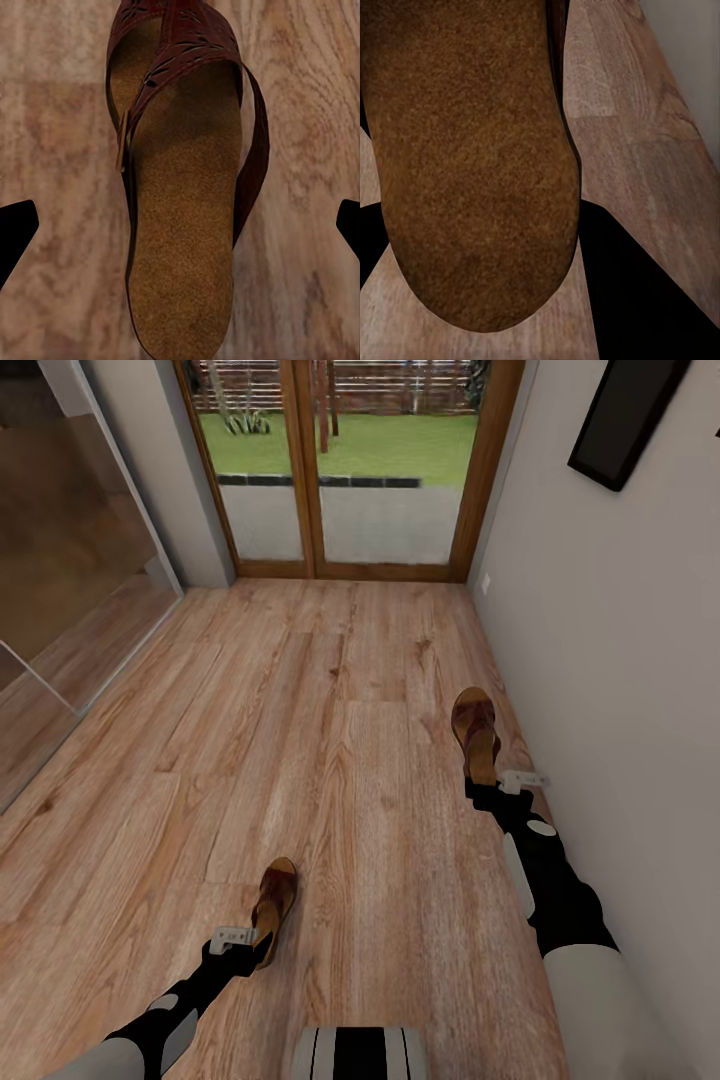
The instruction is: Pick up the two gym shoes and the two sandals from the corridor floor and place them onto the hallstand (shoe rack) in the corridor, making sure they are on the rack and not on the floor. Arrange them so the two gym shoes are next to each other and the two sandals are next to each other.
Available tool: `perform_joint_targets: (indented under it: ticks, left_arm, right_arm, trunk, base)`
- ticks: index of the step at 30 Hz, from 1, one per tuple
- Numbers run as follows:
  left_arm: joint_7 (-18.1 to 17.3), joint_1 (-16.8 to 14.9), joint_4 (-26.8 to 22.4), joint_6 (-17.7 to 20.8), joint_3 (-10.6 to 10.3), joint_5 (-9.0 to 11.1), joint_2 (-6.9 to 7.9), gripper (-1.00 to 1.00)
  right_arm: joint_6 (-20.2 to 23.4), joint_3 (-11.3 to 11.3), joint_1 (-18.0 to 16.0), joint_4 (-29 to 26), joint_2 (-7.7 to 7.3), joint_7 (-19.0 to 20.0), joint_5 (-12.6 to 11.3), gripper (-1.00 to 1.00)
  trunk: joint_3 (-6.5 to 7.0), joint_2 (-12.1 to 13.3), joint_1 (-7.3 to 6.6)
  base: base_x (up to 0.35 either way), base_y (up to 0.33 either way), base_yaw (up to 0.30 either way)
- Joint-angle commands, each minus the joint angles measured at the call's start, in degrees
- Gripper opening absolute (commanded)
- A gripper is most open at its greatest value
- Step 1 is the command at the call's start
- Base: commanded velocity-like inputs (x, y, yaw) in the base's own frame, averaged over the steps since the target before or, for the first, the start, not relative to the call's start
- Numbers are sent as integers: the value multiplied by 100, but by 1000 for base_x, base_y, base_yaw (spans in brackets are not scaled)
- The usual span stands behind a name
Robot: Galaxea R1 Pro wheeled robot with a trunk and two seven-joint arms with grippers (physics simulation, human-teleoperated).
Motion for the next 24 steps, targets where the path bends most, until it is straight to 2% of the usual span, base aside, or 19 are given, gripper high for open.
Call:
perform_joint_targets:
  ticks: [1,21,24]
  left_arm:
    - [-27,-3,1,-16,51,-40,0,100]
    - [-27,-3,-17,-16,47,-40,0,100]
    - [-27,-3,-37,-16,46,-40,0,100]
  right_arm:
    - [36,-9,-2,-11,5,-8,3,-100]
    - [39,-27,-2,-22,5,-8,3,-100]
    - [40,-31,-2,-22,5,-8,3,-100]
  trunk:
    - [-7,-2,-1]
    - [-621,-28,51]
    - [-637,-28,51]
  base:
    - [0,0,0]
    - [0,0,0]
    - [0,0,0]
